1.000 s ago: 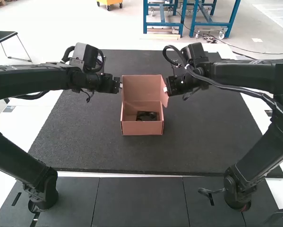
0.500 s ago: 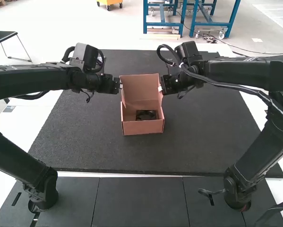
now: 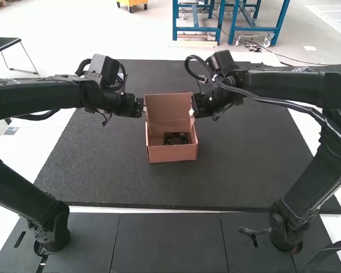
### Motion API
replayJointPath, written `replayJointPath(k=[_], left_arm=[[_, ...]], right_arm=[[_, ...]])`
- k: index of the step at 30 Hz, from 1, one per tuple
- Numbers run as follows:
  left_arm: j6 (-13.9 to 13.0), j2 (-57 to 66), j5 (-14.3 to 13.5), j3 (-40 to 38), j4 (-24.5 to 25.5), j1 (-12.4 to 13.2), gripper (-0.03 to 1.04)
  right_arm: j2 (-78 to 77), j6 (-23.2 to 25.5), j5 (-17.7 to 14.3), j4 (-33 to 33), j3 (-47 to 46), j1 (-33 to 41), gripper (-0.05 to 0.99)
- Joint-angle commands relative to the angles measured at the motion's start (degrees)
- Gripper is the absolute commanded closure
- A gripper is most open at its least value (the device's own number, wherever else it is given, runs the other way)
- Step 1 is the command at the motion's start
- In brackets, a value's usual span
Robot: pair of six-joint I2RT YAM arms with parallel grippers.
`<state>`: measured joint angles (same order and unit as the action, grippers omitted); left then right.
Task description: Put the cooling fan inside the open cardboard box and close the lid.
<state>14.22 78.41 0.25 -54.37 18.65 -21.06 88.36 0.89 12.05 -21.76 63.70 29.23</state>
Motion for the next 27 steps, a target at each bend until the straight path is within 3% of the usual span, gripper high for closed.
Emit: replayJointPath(k=[1,27], left_arm=[[0.20,-2.21,1.33,-1.00,-0.11,-0.47,0.07],[0.02,-3.09,3.88,1.11,3.67,-1.62,0.07]], right_arm=[[-0.20,0.35,2.18,-0.65,1.51,1.26,0.95],[-0.11,0.43,2.45,-5.31,0.55,1.44,0.95]])
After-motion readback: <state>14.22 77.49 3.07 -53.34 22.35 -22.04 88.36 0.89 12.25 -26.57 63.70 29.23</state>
